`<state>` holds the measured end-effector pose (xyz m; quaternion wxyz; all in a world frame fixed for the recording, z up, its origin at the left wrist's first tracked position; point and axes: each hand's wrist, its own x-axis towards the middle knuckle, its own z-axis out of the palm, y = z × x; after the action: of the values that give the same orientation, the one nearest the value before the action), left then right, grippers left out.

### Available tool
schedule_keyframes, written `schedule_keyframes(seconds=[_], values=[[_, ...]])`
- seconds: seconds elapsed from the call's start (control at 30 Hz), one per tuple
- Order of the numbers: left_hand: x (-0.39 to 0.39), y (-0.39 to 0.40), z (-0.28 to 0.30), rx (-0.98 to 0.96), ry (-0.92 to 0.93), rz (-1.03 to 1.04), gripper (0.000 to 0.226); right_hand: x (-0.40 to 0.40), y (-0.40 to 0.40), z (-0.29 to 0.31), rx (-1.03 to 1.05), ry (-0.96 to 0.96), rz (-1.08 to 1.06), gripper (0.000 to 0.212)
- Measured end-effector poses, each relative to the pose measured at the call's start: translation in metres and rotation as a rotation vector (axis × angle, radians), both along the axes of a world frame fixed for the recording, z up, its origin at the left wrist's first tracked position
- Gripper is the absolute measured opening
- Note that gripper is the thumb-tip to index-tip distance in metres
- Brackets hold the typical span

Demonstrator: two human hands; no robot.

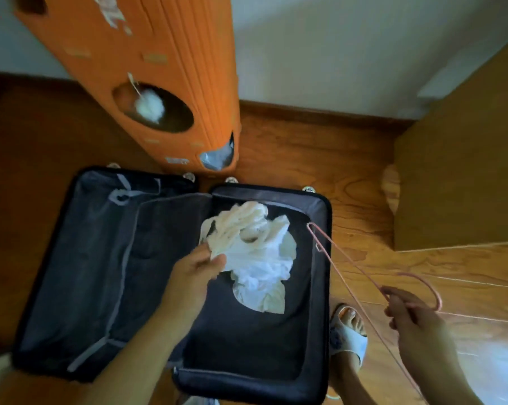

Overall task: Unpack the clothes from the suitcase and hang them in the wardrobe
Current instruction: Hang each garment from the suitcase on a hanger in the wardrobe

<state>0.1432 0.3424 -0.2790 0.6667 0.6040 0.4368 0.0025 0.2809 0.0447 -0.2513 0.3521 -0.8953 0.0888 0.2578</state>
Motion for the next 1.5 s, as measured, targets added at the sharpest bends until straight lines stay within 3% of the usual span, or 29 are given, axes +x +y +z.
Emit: schedule_keyframes(seconds=[0.1, 0.23, 0.3, 0.37, 0.47, 0.6, 0.73, 0.83, 1.0, 1.1, 1.23, 1.3, 1.37, 1.5], values=[[-0.019, 0.004, 0.132, 0.027, -0.078, -0.081, 0.017, -0.029, 0.007, 0.100, 0.040, -0.050, -0.006, 0.035], [-0.029, 0.002, 0.277, -0.033, -0.088, -0.144, 0.023, -0.077, 0.029, 0.230, 0.202, -0.082, 0.080, 0.026], [-0.029, -0.006, 0.336, -0.036, -0.120, -0.148, 0.030, -0.102, 0.057, 0.285, 0.331, -0.066, 0.199, 0.032], [-0.031, -0.018, 0.384, -0.071, -0.157, -0.165, 0.022, -0.119, 0.086, 0.321, 0.417, -0.059, 0.340, 0.040], [-0.047, -0.031, 0.440, -0.262, -0.280, -0.094, 0.012, -0.124, 0.118, 0.336, 0.444, -0.156, 0.445, 0.007], [-0.093, -0.020, 0.490, -0.011, -0.319, 0.099, 0.016, -0.109, 0.111, 0.324, 0.256, -0.103, 0.375, 0.016], [-0.144, -0.025, 0.530, 0.200, -0.193, 0.077, 0.025, -0.106, 0.075, 0.328, 0.157, -0.057, 0.516, 0.009], [-0.173, -0.040, 0.558, 0.198, -0.203, 0.095, 0.039, -0.115, 0.075, 0.360, 0.288, -0.070, 0.617, 0.016], [-0.202, -0.066, 0.603, 0.301, -0.251, 0.138, 0.030, -0.175, 0.108, 0.444, 0.634, 0.014, 0.879, 0.045], [-0.214, -0.074, 0.638, 0.447, -0.288, 0.141, 0.032, -0.202, 0.120, 0.486, 0.726, -0.050, 0.966, 0.025], [-0.230, -0.076, 0.678, 0.512, -0.362, 0.210, 0.031, -0.199, 0.125, 0.549, 0.933, -0.133, 0.916, 0.022], [-0.233, -0.078, 0.687, 0.535, -0.353, 0.221, 0.024, -0.200, 0.129, 0.587, 1.024, -0.121, 1.030, 0.017], [-0.233, -0.082, 0.692, 0.552, -0.330, 0.231, 0.022, -0.210, 0.141, 0.612, 1.029, -0.155, 1.133, 0.007], [-0.249, -0.080, 0.694, 0.517, -0.320, 0.333, 0.025, -0.208, 0.161, 0.634, 0.927, -0.274, 1.108, 0.029]])
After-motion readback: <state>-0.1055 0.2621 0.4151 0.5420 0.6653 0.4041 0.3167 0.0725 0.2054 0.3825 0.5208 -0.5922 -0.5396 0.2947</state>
